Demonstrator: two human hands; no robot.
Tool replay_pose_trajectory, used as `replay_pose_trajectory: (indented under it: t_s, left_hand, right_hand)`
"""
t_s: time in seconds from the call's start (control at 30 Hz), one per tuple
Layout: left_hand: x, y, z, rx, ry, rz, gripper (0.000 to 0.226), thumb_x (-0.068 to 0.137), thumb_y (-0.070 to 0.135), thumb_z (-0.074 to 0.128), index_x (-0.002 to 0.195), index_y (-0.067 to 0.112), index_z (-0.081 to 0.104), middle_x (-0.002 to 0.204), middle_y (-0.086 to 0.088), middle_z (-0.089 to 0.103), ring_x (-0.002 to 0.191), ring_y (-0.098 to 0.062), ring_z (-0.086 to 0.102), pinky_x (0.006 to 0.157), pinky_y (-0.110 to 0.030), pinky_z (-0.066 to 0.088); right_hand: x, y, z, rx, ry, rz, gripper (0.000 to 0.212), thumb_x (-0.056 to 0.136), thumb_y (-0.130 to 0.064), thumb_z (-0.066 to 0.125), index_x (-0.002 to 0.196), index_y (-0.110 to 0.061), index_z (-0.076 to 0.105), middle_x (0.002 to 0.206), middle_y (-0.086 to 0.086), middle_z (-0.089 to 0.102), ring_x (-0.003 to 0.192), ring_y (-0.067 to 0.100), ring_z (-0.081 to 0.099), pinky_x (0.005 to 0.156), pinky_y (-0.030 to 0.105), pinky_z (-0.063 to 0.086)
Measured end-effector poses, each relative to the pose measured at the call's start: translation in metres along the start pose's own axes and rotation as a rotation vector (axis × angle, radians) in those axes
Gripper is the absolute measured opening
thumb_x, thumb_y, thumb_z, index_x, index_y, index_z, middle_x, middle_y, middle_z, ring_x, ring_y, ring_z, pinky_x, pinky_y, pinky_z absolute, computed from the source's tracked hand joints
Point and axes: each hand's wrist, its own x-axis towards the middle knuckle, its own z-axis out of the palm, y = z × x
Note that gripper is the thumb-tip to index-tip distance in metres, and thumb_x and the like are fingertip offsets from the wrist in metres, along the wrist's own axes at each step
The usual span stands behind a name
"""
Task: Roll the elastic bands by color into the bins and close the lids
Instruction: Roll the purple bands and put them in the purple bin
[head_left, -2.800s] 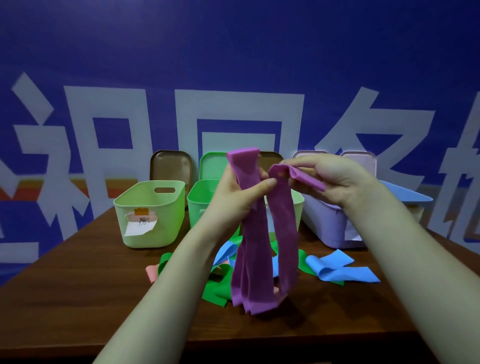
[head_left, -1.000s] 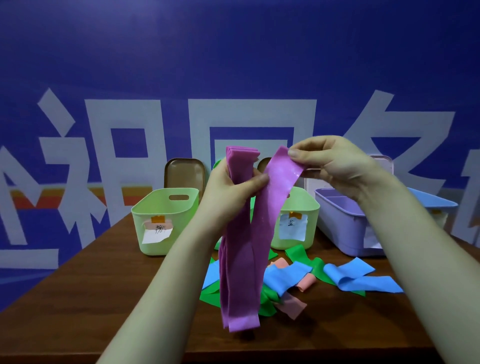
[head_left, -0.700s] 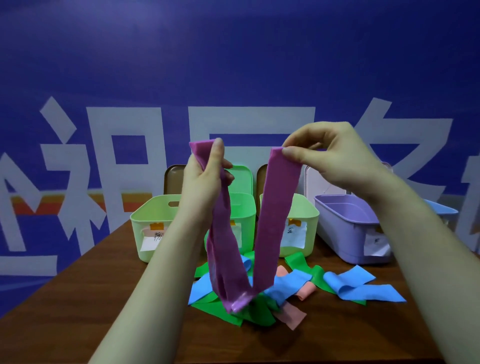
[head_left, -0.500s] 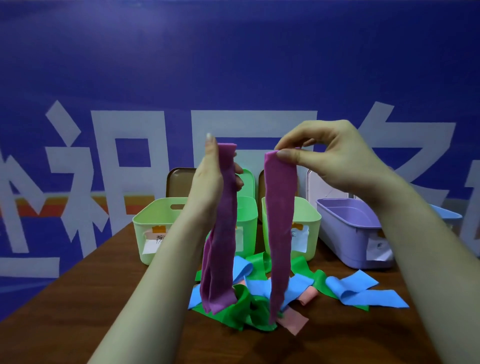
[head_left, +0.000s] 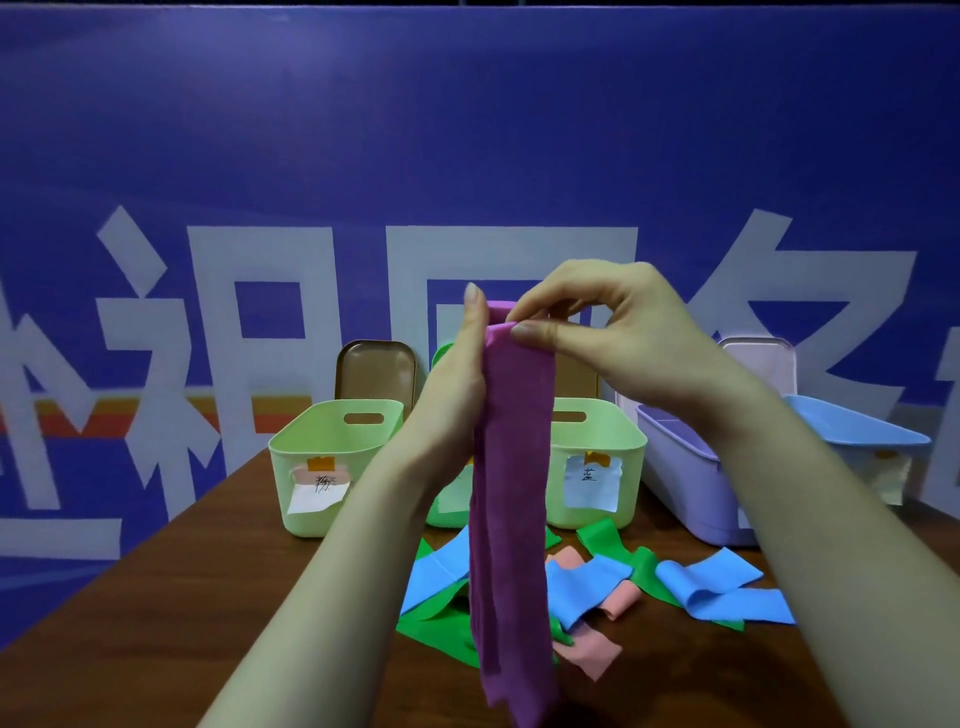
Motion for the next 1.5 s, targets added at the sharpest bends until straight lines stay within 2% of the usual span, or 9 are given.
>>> replay_pose_trajectory:
  t_s: [0.27,0.5,0.63,0.77,0.93,1.07,1.17,1.27,1.5]
  left_hand:
    - [0.003,-0.004,0.002,-0.112,-0.017,0.027,0.066,0.095,0.06,0.026,0.073,0.026,0.078,0.08,-0.014,0.073,0.07,-0.023,0.07,0.08,-0.041,0.055]
    - [0.005,-0.008,0.005,-0.177,-0.006,0.065,0.065,0.095,0.059,0.027,0.08,0.021,0.078,0.087,-0.015,0.073,0.079,-0.029,0.069,0.079,-0.044,0.055]
    - [0.004,-0.01,0.008,-0.242,-0.067,0.062,0.074,0.095,0.063,0.022,0.091,0.012,0.076,0.08,-0.031,0.06,0.062,-0.032,0.058,0.057,-0.031,0.053]
    - [-0.002,-0.008,0.011,-0.178,-0.088,0.071,0.077,0.095,0.063,0.019,0.083,0.012,0.076,0.063,-0.023,0.057,0.056,-0.028,0.057,0.054,-0.026,0.05]
    - [-0.01,-0.002,0.013,-0.026,-0.037,0.071,0.077,0.094,0.063,0.02,0.059,0.022,0.075,0.052,-0.011,0.061,0.051,-0.017,0.062,0.052,-0.022,0.051]
    - [-0.009,-0.003,0.012,-0.023,-0.019,0.072,0.072,0.089,0.067,0.022,0.067,0.026,0.076,0.055,-0.012,0.063,0.053,-0.019,0.064,0.052,-0.024,0.052]
    - [-0.006,-0.005,0.009,-0.007,-0.04,0.105,0.074,0.084,0.071,0.023,0.072,0.02,0.076,0.061,-0.016,0.065,0.053,-0.023,0.063,0.054,-0.026,0.05]
    - [-0.008,-0.004,0.009,-0.009,-0.069,0.102,0.071,0.091,0.065,0.022,0.072,0.026,0.078,0.07,-0.019,0.07,0.058,-0.026,0.068,0.059,-0.03,0.057]
    - [0.001,-0.005,-0.002,-0.078,-0.219,0.088,0.067,0.076,0.072,0.043,0.109,0.02,0.07,0.109,-0.015,0.071,0.104,-0.032,0.067,0.096,-0.05,0.05]
  right_hand:
    - [0.003,0.003,0.006,-0.089,0.103,-0.071,0.009,0.082,-0.015,0.073,0.089,-0.01,0.075,0.082,0.001,0.066,0.075,0.011,0.056,0.07,0.015,0.041]
    - [0.003,0.004,0.014,-0.158,0.2,-0.116,0.009,0.081,-0.018,0.072,0.085,-0.009,0.074,0.081,0.004,0.061,0.071,0.012,0.053,0.069,0.019,0.043]
    - [0.002,0.005,0.018,-0.179,0.248,-0.107,0.011,0.081,-0.025,0.069,0.082,-0.014,0.072,0.079,-0.001,0.059,0.069,0.01,0.053,0.073,0.033,0.046]
    - [0.001,0.006,0.017,-0.185,0.247,-0.078,0.009,0.08,-0.026,0.069,0.082,-0.017,0.07,0.079,-0.006,0.057,0.07,0.007,0.051,0.076,0.042,0.047]
    - [-0.003,0.002,0.014,-0.176,0.265,-0.022,0.021,0.08,-0.021,0.075,0.096,-0.015,0.063,0.093,-0.005,0.053,0.077,0.008,0.05,0.074,0.008,0.037]
    - [-0.002,0.0,0.008,-0.101,0.093,0.168,0.036,0.084,-0.03,0.071,0.116,-0.021,0.06,0.117,-0.005,0.059,0.093,0.015,0.065,0.078,0.002,0.038]
    - [-0.003,-0.001,0.004,0.184,-0.093,0.326,0.032,0.089,-0.032,0.065,0.113,-0.012,0.064,0.084,0.006,0.07,0.054,0.033,0.064,0.069,0.033,0.052]
    - [-0.006,-0.003,0.005,0.31,-0.063,0.28,0.021,0.091,-0.019,0.063,0.097,0.001,0.067,0.05,0.001,0.056,0.04,0.023,0.047,0.043,0.035,0.039]
    - [0.001,-0.009,0.001,0.343,0.052,0.266,0.005,0.085,-0.012,0.068,0.086,-0.007,0.07,0.068,-0.001,0.067,0.059,0.008,0.062,0.052,0.024,0.053]
